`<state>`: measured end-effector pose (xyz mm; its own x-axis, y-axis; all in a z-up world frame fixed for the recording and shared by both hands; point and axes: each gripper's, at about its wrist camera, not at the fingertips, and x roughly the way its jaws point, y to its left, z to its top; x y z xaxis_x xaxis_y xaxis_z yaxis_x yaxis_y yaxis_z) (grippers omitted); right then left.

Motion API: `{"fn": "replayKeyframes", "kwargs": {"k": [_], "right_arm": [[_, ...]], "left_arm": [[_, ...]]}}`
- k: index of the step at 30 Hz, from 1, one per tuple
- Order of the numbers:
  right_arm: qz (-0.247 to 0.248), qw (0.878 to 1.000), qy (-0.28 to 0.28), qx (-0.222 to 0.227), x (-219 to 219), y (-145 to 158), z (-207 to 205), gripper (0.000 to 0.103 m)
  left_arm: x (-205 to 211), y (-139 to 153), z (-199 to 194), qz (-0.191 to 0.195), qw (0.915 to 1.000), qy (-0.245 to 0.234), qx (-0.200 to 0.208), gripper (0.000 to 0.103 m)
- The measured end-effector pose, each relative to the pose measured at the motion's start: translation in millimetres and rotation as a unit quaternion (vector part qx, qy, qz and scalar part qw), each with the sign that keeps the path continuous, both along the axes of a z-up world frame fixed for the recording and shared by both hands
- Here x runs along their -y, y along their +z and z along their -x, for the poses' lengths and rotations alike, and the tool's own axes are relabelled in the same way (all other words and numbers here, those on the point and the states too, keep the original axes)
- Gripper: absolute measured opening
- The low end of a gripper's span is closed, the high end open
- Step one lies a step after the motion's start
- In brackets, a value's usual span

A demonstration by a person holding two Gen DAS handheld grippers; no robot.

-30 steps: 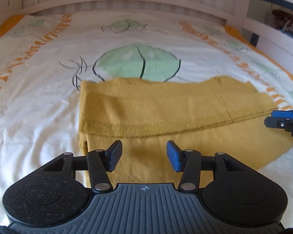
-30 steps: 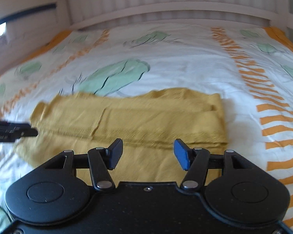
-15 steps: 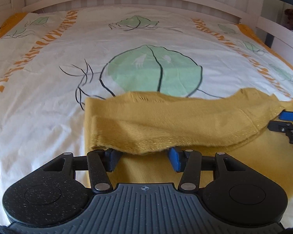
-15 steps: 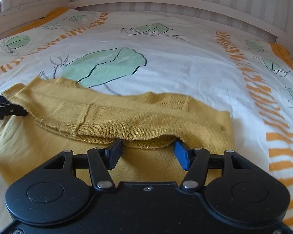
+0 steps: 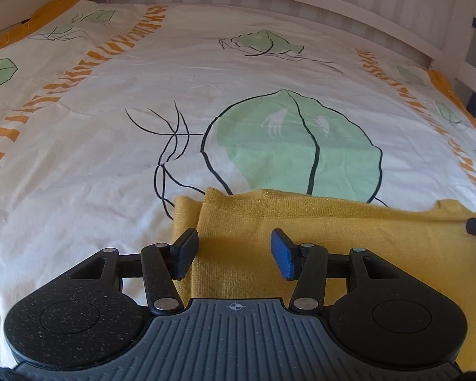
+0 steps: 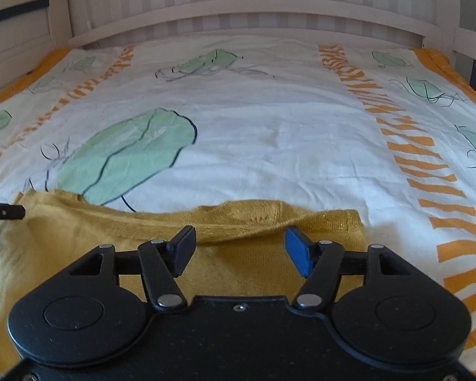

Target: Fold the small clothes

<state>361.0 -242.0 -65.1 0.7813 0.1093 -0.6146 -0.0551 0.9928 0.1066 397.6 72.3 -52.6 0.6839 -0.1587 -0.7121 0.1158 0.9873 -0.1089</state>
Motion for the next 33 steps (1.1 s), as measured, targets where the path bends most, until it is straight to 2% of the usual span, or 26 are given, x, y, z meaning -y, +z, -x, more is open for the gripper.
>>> {"fn": "replayKeyframes", "kwargs": {"k": [8,10,12,14,16,24,33], "right_arm": [[0.011,0.998,0.059,0.001,-40.7,5.4,6.2,0.074],[0.015,0.998,0.062,-0.002,-49.7,3.1,4.5,0.077],[0.022,0.998,0.058,-0.009,-56.4,-2.0,0.8,0.077],[0.033,0.998,0.051,-0.02,-61.3,-10.0,-2.3,0.077],[0.043,0.998,0.045,-0.024,-64.1,-18.3,-2.7,0.078],[0.071,0.997,0.024,0.011,-69.6,-35.1,6.3,0.092],[0.079,0.996,0.012,0.028,-72.0,-41.7,9.0,0.095]], "left_arm": [[-6.8,1.8,17.0,0.006,0.9997,0.019,-0.011,0.05],[-6.1,0.2,18.7,0.003,0.9998,0.018,-0.011,0.056],[-5.0,-6.6,16.5,-0.007,0.9994,0.022,-0.024,0.067],[-7.2,-16.9,14.4,-0.005,0.9988,0.027,-0.04,0.07],[-8.8,-21.1,19.1,-0.001,0.9992,0.03,-0.026,0.073],[-2.9,-28.6,25.9,-0.012,0.9994,0.032,0.002,0.084],[1.6,-35.5,34.5,-0.019,0.9984,0.038,0.037,0.091]]}}
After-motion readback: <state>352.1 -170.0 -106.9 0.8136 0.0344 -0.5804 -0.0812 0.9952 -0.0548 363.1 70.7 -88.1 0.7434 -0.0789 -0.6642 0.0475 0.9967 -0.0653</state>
